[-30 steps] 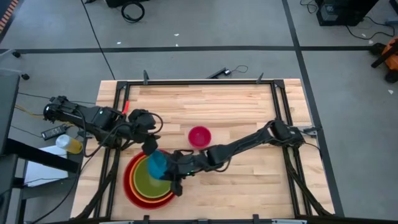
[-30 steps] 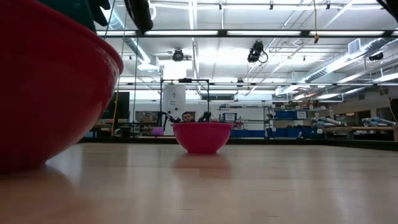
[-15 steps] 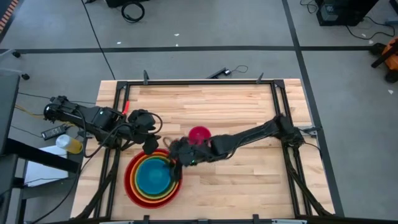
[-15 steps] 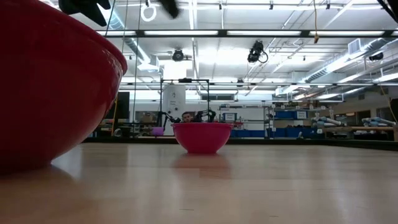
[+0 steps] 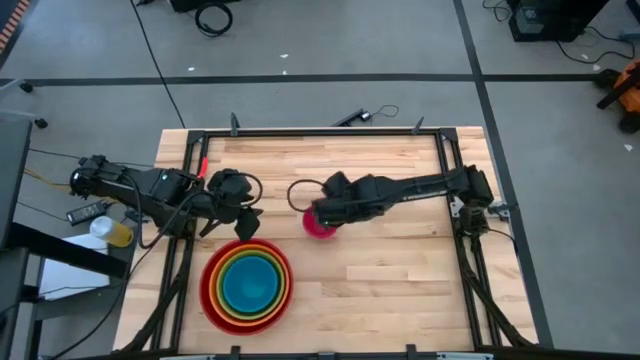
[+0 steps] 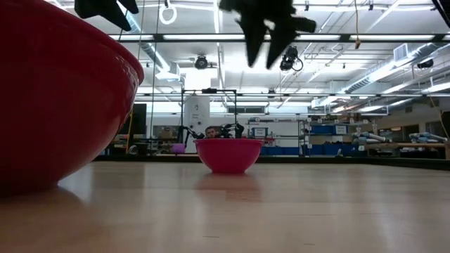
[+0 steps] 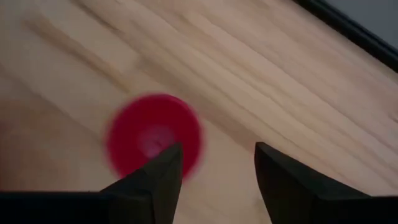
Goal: Nest bowls inside each other
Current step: Stack the pink bowl on the blue bowl
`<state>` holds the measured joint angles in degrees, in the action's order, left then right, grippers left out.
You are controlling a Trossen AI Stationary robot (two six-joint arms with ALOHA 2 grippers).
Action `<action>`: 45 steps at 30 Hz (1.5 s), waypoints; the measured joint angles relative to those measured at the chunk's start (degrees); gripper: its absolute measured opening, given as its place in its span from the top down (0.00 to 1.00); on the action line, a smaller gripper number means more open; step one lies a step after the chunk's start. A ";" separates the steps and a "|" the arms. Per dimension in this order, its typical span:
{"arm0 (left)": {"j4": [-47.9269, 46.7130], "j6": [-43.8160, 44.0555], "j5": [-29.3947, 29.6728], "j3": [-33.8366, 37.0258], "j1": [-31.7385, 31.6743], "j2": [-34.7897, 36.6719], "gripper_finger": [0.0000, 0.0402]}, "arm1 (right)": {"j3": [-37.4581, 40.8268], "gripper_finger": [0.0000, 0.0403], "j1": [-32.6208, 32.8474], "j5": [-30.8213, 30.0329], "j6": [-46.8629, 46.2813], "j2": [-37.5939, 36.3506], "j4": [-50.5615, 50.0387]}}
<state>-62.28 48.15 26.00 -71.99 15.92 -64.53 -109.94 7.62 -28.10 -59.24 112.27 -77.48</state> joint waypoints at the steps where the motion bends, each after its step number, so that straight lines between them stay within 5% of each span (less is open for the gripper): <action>1: 0.24 -0.38 0.00 0.00 -0.20 0.00 0.43 | 1.08 0.50 -0.66 0.97 -0.42 0.00 -0.56; 10: 1.80 -1.39 0.35 0.00 -2.00 0.00 0.43 | 17.96 0.50 -5.79 14.56 2.14 0.11 22.04; 14: 1.69 -1.39 0.35 0.00 -1.98 0.00 0.43 | 24.28 0.52 -7.91 18.29 -1.55 0.11 24.74; 22: 1.62 -2.51 0.35 0.00 -1.98 0.00 0.43 | 32.54 0.65 -9.46 26.52 0.48 0.11 39.76; 29: 0.71 -3.07 0.35 0.00 -1.98 0.00 0.43 | 32.48 0.95 -8.14 27.77 2.74 -0.66 45.67; 34: -3.65 -4.34 0.37 0.00 -2.75 0.15 0.43 | 29.22 0.88 -4.01 25.21 4.10 -1.42 62.88; 39: -5.79 -3.84 0.44 0.00 -4.28 0.17 0.43 | 28.36 0.95 -0.92 19.19 7.56 -0.83 80.01; 45: -5.51 -5.48 0.10 0.00 -6.24 0.15 0.43 | 28.31 0.92 0.90 18.90 11.30 0.29 85.35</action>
<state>-67.79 42.68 26.10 -71.99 9.67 -64.38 -81.63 8.51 -9.20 -47.94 112.56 7.87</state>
